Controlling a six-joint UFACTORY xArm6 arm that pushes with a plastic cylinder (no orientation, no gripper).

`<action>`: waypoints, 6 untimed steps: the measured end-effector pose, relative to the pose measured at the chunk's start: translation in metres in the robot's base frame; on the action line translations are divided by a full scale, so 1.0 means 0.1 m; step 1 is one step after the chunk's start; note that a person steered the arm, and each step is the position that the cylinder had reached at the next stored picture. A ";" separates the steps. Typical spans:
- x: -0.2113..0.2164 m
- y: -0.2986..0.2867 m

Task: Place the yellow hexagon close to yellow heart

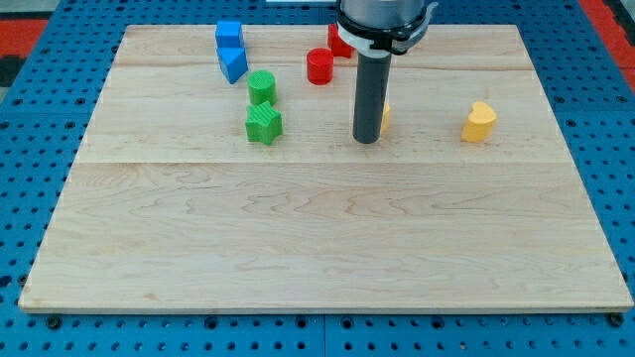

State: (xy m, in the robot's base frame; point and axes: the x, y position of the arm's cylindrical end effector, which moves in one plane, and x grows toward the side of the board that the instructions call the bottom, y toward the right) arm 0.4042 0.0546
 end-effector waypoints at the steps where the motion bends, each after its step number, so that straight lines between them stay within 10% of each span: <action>1: -0.01 -0.01; 3: -0.28 -0.64; 6: -0.17 0.57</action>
